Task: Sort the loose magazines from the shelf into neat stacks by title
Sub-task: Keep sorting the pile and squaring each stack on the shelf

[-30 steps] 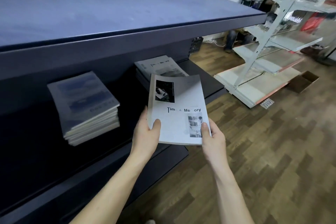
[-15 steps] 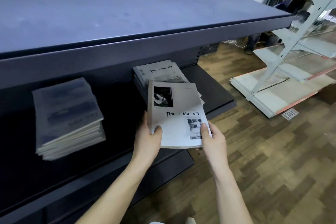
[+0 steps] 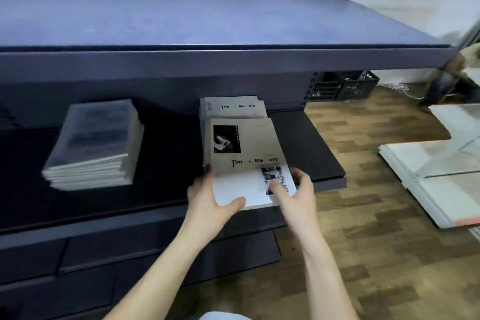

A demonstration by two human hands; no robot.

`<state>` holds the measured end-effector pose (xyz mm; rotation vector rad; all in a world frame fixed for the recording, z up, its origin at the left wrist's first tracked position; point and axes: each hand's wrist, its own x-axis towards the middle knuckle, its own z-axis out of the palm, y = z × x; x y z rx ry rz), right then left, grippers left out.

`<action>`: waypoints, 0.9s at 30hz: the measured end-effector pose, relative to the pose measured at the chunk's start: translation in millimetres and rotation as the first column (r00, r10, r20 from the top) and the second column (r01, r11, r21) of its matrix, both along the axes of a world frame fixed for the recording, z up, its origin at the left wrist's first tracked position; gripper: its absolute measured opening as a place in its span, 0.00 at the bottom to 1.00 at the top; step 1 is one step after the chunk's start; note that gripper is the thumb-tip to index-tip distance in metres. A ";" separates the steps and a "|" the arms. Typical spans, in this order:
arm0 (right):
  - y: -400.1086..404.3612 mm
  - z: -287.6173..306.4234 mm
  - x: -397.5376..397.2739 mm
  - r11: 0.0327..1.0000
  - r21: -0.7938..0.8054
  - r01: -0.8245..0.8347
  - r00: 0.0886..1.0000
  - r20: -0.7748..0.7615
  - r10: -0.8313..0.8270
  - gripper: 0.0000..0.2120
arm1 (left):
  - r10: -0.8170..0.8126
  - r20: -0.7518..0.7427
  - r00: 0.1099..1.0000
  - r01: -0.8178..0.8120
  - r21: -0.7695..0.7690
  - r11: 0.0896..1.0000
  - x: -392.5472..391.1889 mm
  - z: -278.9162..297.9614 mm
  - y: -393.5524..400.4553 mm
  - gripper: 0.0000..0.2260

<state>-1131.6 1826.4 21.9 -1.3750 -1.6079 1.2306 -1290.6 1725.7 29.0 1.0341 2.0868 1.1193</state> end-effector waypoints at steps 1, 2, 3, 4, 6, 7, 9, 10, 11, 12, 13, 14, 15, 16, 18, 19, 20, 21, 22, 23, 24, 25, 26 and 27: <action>3.3 0.2 3.1 0.999 0.005 -0.038 0.999 0.006 0.038 0.29 | -0.042 -0.044 0.998 0.041 -0.007 0.999 3.5 2.3 -2.2 0.36; 7.0 -0.3 6.6 0.997 0.009 -0.073 0.997 0.012 0.073 0.32 | -0.094 -0.082 0.992 0.092 -0.027 0.995 5.7 2.7 -4.3 0.39; 10.8 0.6 10.7 0.993 0.010 -0.119 0.992 0.033 0.118 0.35 | -0.120 -0.104 0.987 0.115 -0.055 0.992 8.4 0.8 -6.3 0.43; 13.6 2.7 15.0 0.985 0.018 -0.171 0.984 0.060 0.170 0.37 | -0.123 -0.112 0.986 0.115 -0.078 0.990 9.6 -2.8 -7.8 0.45; 19.5 7.0 22.0 0.954 0.051 -0.295 0.950 0.121 0.287 0.41 | -0.068 -0.132 0.989 0.059 -0.070 0.996 11.7 -5.3 -8.1 0.43; 22.5 8.4 24.4 0.937 0.066 -0.343 0.933 0.142 0.331 0.43 | -0.033 -0.155 0.987 0.026 -0.048 0.999 10.9 -6.4 -6.3 0.42; 30.6 7.8 27.0 0.904 0.101 -0.415 0.904 0.154 0.398 0.45 | -0.003 -0.213 0.977 -0.005 -0.039 0.999 9.3 -5.3 0.6 0.40; 35.0 6.3 26.4 0.894 0.122 -0.431 0.898 0.153 0.412 0.45 | 0.002 -0.237 0.972 -0.013 -0.047 0.999 8.3 -4.4 4.5 0.40; 38.8 5.1 24.1 0.889 0.150 -0.432 0.899 0.155 0.410 0.45 | 0.008 -0.252 0.968 -0.022 -0.053 0.998 6.8 -4.4 8.3 0.39; 42.3 3.0 20.7 0.891 0.176 -0.417 0.906 0.162 0.392 0.45 | 0.015 -0.255 0.967 -0.031 -0.059 0.998 4.7 -4.7 12.3 0.39; 45.1 1.2 17.1 0.897 0.192 -0.398 0.914 0.165 0.370 0.46 | 0.026 -0.259 0.966 -0.044 -0.065 0.997 3.2 -4.8 16.3 0.38; 47.3 -0.9 13.7 0.905 0.197 -0.376 0.923 0.162 0.348 0.47 | 0.045 -0.264 0.963 -0.064 -0.064 0.996 1.7 -4.9 19.6 0.37; 49.4 -2.9 10.5 0.912 0.201 -0.358 0.930 0.161 0.329 0.47 | 0.074 -0.273 0.959 -0.092 -0.056 0.994 0.4 -5.8 22.6 0.36; 51.1 -5.5 7.2 0.916 0.208 -0.344 0.935 0.162 0.314 0.47 | 0.106 -0.289 0.951 -0.124 -0.044 0.991 -1.0 -6.5 25.0 0.36; 55.2 -12.2 1.6 0.914 0.242 -0.326 0.940 0.190 0.285 0.47 | 0.148 -0.319 0.936 -0.166 -0.032 0.986 -4.2 -8.7 29.4 0.35; 57.5 -15.0 -0.8 0.908 0.264 -0.324 0.938 0.213 0.273 0.46 | 0.150 -0.314 0.938 -0.170 -0.037 0.985 -6.8 -9.9 31.7 0.35; 59.9 -16.8 -2.9 0.905 0.274 -0.325 0.936 0.231 0.266 0.45 | 0.144 -0.298 0.944 -0.165 -0.048 0.985 -10.3 -11.4 34.5 0.36; 62.5 -18.3 -4.9 0.905 0.273 -0.326 0.935 0.238 0.264 0.45 | 0.133 -0.284 0.949 -0.156 -0.059 0.986 -14.4 -12.9 37.4 0.37; 64.7 -19.4 -6.6 0.907 0.267 -0.326 0.935 0.235 0.267 0.44 | 0.123 -0.278 0.953 -0.148 -0.068 0.987 -18.6 -14.0 40.2 0.38; 67.4 -20.2 -8.4 0.907 0.264 -0.327 0.936 0.226 0.271 0.44 | 0.118 -0.277 0.954 -0.144 -0.074 0.987 -22.1 -14.9 43.6 0.39; 70.0 -20.7 -10.4 0.908 0.263 -0.327 0.937 0.216 0.274 0.43 | 0.118 -0.280 0.953 -0.144 -0.075 0.987 -24.7 -15.5 46.5 0.39; 72.9 -20.6 -12.7 0.908 0.263 -0.325 0.939 0.207 0.276 0.43 | 0.121 -0.281 0.952 -0.147 -0.073 0.986 -26.5 -15.6 49.5 0.40; 75.5 -20.4 -15.1 0.909 0.264 -0.321 0.941 0.199 0.275 0.43 | 0.125 -0.277 0.953 -0.150 -0.069 0.986 -27.7 -15.5 52.3 0.40; 77.7 -20.4 -17.3 0.911 0.265 -0.316 0.943 0.191 0.271 0.42 | 0.130 -0.270 0.954 -0.152 -0.061 0.986 -28.5 -15.2 54.9 0.39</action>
